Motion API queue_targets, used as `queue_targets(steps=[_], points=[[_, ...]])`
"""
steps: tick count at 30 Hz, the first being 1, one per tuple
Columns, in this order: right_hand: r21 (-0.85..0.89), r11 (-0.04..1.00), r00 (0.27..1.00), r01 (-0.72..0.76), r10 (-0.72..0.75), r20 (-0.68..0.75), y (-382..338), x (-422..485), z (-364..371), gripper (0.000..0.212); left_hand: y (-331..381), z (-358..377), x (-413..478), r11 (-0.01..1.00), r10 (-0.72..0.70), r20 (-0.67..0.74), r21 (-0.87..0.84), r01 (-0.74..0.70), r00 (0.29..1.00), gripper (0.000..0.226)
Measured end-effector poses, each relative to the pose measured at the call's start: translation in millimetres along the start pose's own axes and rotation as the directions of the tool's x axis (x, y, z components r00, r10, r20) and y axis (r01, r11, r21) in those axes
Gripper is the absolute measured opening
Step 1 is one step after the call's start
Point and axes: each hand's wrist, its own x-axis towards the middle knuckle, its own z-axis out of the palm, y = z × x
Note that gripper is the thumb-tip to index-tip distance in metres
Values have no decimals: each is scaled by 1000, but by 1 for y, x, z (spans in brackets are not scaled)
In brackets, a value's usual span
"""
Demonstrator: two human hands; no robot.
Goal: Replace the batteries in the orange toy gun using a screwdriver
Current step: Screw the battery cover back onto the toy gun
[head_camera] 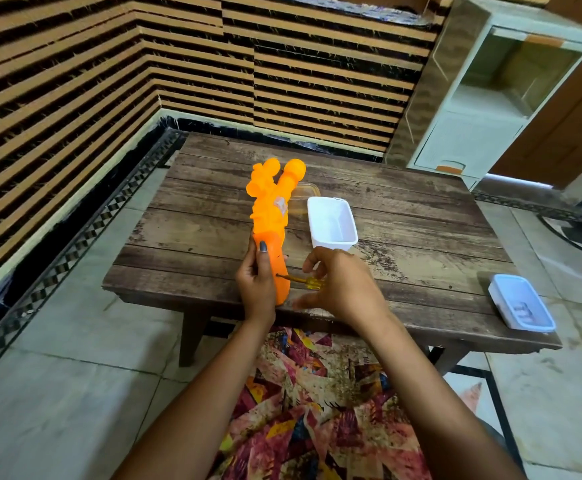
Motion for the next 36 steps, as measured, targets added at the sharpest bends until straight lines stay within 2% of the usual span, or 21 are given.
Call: queue_targets(steps=[3,4,6,7,9,11,13,14,18,23,26,27,30,32,36], points=[[52,998,996,-20,25,-90,3,-1,0,24,3,0,-2,1000,11,7,-6,-11,1000,56],[71,997,993,-27,35,-113,4,0,2,19,2,1,-1,1000,16,1,-1,-16,1000,61],[77,996,991,-36,45,-124,6,0,5,11,0,1,-1,1000,19,8,17,-19,1000,69],[72,997,991,-35,44,-123,6,1,6,9,-1,1,0,1000,21,15,23,-21,1000,66],[65,998,995,-26,33,-99,6,2,6,10,0,0,-1,1000,17,20,21,-17,1000,56],[67,998,999,-12,14,-29,4,2,4,14,-2,-1,0,1000,24,14,15,-24,1000,63],[49,999,1000,-11,9,26,3,0,2,33,-4,-1,0,999,35,7,14,-35,999,72],[39,999,1000,-10,10,6,4,0,2,36,-6,-2,1,999,39,7,20,-39,999,74],[92,995,991,-32,43,-128,6,1,4,15,-6,-2,2,999,35,5,20,-35,999,79],[71,997,999,-15,18,-50,5,2,6,10,-9,-2,4,999,8,2,31,-8,1000,78],[30,1000,1000,0,-1,16,2,0,1,39,-8,-2,4,1000,5,-3,19,-5,1000,71],[25,1000,1000,6,-6,-11,2,0,1,39,-9,-2,5,1000,2,-4,19,-2,1000,72],[56,998,992,-22,29,-125,3,-2,2,21,-8,-2,4,1000,8,1,15,-8,1000,75],[33,999,989,-36,40,-140,3,-2,5,11,-8,-1,4,1000,15,16,22,-15,1000,75],[20,999,995,-27,29,-96,1,0,6,16,-7,-2,4,1000,20,26,15,-21,999,66]])
